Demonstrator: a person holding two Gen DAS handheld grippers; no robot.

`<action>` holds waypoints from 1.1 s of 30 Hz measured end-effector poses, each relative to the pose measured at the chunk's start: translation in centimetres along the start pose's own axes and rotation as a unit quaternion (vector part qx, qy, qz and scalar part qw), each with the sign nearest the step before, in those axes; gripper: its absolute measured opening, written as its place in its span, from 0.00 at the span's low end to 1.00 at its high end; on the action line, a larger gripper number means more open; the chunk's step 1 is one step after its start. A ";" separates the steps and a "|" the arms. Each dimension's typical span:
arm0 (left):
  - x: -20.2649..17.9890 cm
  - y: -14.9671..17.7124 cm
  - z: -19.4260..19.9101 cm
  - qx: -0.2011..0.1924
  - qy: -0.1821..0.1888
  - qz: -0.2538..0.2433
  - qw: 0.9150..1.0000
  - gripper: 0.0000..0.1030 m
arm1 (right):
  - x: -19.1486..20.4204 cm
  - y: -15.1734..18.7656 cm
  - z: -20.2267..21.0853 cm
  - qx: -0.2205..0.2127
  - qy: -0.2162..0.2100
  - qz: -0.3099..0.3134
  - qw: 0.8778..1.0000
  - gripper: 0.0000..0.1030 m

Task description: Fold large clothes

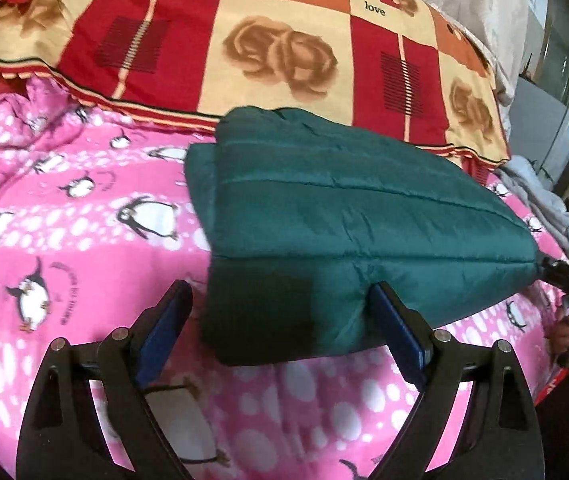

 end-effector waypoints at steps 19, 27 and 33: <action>-5.5 0.8 5.8 -0.022 0.046 -0.044 0.998 0.39 | 1.5 -1.0 4.5 0.004 -0.049 0.020 0.999 0.31; -4.5 2.4 7.8 -0.011 0.010 0.031 0.999 0.72 | -0.8 0.4 6.2 0.012 0.000 -0.094 0.996 0.65; -7.4 5.1 9.9 0.003 -0.005 0.042 0.999 0.91 | 0.7 1.7 11.5 -0.084 0.057 -0.096 0.990 0.66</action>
Point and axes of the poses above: each gripper's, at about its wrist camera, not at the fingertips, and z roughly against the way its jaws point, x to its left, y to its underside, the point moved 10 cm from there along -z, roughly the way its jaws point, and after that the axes turned 10 degrees about -z, right-handed, at the moved point
